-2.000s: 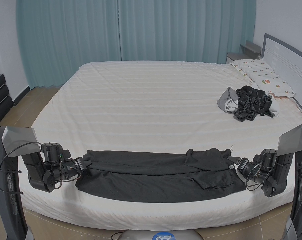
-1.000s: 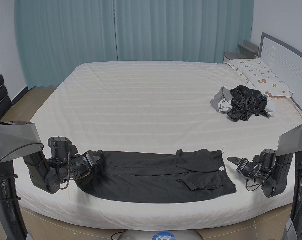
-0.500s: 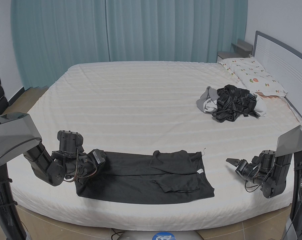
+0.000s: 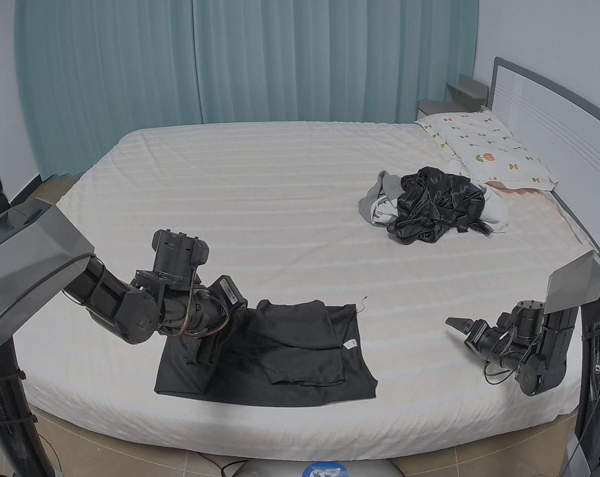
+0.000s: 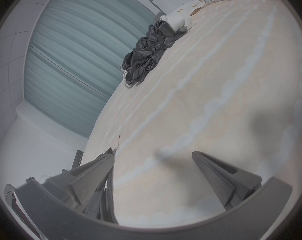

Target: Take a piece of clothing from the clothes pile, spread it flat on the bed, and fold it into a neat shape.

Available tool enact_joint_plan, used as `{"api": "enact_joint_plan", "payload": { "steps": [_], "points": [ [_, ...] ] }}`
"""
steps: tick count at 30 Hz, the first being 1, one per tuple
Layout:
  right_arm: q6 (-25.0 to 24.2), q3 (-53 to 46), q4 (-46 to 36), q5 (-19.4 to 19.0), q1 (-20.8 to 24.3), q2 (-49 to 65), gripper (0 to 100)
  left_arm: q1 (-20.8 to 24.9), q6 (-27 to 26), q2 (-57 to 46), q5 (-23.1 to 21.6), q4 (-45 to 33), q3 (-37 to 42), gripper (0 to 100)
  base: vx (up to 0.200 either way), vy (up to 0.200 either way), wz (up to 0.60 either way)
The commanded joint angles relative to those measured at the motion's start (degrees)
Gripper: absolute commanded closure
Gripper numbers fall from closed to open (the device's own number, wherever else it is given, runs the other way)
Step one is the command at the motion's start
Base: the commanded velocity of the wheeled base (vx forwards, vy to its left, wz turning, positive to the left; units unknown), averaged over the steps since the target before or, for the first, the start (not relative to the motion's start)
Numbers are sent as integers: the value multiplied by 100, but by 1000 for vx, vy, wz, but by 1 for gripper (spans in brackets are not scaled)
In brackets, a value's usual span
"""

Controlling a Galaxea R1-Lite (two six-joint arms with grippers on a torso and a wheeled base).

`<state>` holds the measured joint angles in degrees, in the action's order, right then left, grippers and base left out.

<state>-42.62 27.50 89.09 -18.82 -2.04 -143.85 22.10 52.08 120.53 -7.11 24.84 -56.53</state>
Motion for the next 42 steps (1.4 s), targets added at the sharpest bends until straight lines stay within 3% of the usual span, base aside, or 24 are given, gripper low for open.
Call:
{"api": "enact_joint_plan", "payload": {
  "steps": [1,10,24,25,32,37,42],
  "points": [
    [-1,1,38,10,1,-38,0,277,92,208,-1,-252,-420,100,0,-200,0],
    [8,10,38,10,10,-64,0,365,356,893,-1,-305,-1088,100,0,-111,0],
    [34,27,38,10,10,-73,0,435,716,1087,-54,-305,-1150,100,0,0,0],
    [34,27,38,10,10,-73,0,453,778,1087,-54,-305,-1194,0,0,0,0],
    [43,18,38,10,10,-82,0,471,1419,1034,-221,-305,-1343,0,0,0,0],
    [52,18,38,10,10,-82,0,409,1806,718,-616,-305,-1238,0,0,0,0],
    [61,1,38,10,10,-82,0,154,1823,340,-652,-226,-711,0,0,0,0]
  ]
}}
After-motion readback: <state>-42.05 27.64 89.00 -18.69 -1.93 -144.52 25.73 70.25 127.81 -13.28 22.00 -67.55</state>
